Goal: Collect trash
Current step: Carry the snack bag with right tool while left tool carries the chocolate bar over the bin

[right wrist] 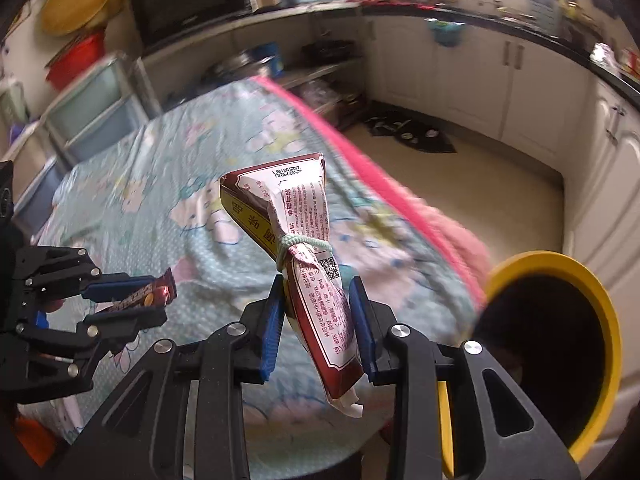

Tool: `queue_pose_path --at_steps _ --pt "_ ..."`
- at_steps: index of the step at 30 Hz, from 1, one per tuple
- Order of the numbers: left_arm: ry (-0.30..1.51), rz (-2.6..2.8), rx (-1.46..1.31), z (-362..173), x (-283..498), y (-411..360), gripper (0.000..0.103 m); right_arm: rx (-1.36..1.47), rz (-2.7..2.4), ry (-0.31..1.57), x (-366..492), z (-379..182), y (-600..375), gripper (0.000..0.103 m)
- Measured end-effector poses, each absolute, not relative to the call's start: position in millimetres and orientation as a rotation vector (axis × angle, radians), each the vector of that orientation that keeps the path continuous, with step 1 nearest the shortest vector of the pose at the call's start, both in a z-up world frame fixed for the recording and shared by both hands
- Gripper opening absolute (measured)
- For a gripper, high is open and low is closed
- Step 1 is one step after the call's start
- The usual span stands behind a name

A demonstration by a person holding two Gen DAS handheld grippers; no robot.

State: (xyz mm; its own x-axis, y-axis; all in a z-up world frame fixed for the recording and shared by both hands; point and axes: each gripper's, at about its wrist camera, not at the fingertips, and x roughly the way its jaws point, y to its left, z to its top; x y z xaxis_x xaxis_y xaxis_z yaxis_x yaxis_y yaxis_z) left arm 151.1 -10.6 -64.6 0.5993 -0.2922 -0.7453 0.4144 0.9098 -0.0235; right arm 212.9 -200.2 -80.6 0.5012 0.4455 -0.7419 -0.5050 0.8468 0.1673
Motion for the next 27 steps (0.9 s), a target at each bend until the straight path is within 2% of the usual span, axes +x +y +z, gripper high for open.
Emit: queue_pose_path --at_steps 15,27 --pt "0.725 -0.511 0.119 -32.0 163.1 -82.4 0.016 0.092 0.337 0.772 185.7 -52.5 -305.8 0.031" --pt "0.656 -0.574 0.081 -8.9 176.7 -122.2 0.016 0.146 0.156 0.687 167.3 -37.7 -355.0 0.031"
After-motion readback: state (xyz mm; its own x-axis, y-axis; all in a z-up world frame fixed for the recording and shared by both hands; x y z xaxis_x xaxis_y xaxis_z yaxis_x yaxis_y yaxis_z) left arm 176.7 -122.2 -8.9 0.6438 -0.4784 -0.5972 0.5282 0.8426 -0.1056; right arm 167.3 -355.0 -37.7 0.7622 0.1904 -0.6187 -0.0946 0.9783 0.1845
